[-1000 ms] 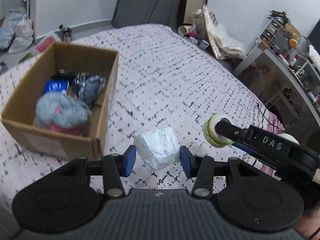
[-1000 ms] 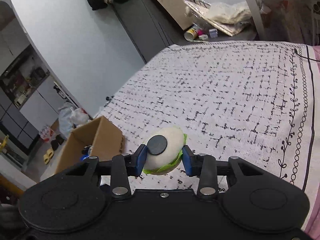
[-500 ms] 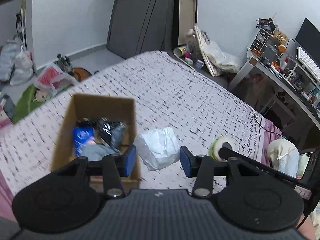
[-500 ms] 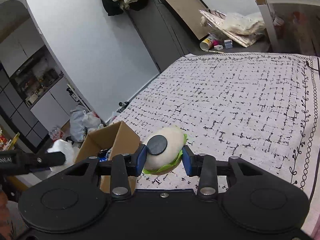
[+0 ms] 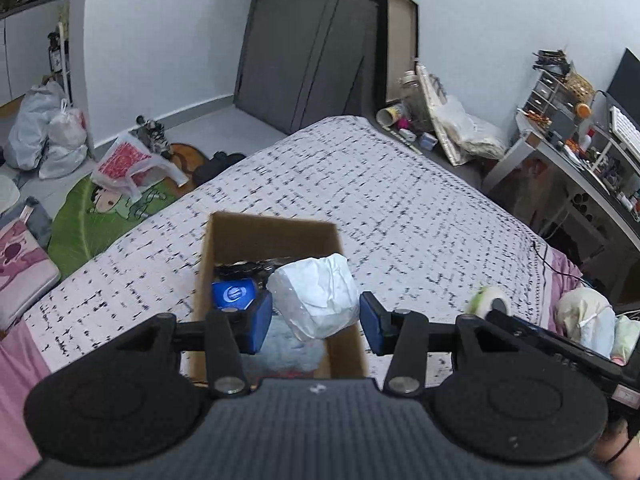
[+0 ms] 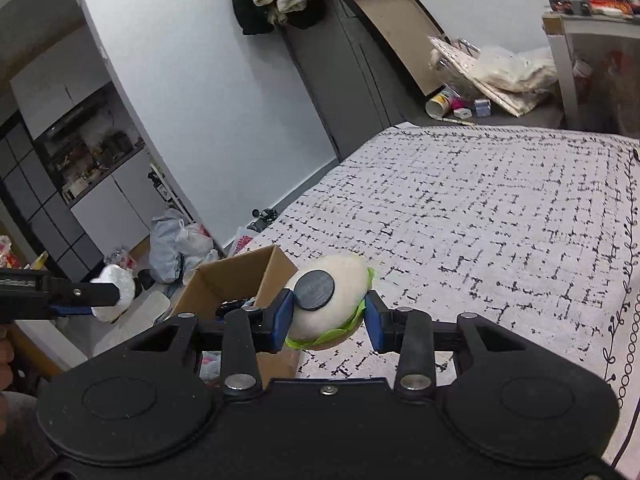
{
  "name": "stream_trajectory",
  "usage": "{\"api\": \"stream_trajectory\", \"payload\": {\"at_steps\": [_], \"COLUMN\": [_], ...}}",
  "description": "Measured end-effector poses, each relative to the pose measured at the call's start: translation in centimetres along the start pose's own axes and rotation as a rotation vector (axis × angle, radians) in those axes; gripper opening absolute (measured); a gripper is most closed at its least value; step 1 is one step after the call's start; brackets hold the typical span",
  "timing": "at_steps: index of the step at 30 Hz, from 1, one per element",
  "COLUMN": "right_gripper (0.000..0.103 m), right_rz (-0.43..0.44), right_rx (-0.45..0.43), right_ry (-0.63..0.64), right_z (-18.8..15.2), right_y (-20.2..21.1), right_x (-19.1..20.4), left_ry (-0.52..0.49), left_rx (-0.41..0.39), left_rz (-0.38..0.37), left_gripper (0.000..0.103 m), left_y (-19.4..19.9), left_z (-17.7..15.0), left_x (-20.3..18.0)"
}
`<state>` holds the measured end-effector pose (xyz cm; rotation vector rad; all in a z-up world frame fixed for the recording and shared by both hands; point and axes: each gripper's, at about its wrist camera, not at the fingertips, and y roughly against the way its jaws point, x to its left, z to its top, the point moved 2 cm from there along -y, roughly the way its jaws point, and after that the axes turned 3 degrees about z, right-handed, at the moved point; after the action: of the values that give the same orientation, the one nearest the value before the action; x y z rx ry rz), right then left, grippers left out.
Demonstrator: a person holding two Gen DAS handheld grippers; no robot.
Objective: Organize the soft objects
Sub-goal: 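Carry the white item and burger toy over the box with both grippers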
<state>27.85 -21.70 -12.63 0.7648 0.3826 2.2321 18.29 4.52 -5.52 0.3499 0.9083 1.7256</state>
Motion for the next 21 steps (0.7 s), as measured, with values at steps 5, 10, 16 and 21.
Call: {"api": "stream_trajectory", "payload": {"at_steps": [5,10,16,21], "right_gripper": [0.038,0.038,0.038,0.038], "right_rz": [-0.016,-0.034,-0.058,-0.078], "right_rx": [0.01,0.02,0.025,0.042], "right_ry": [0.033,0.082,0.159,0.189], "right_z": [0.0,-0.1,-0.2,-0.3], "right_y": [-0.8,-1.6,-2.6,-3.5], "right_x": [1.0,2.7,5.1,6.4], "left_ry": [0.057,0.107,0.151,0.177], "left_rx": [0.03,0.074,0.121,0.147], "left_rz": [0.004,0.0,0.0,-0.008], "left_gripper": [0.046,0.046,0.046,0.047], "left_y": [-1.5,-3.3,-5.5,-6.6], "left_z": [-0.3,-0.8,-1.8,-2.5], "left_x": [2.3,4.0,5.4,6.5]}}
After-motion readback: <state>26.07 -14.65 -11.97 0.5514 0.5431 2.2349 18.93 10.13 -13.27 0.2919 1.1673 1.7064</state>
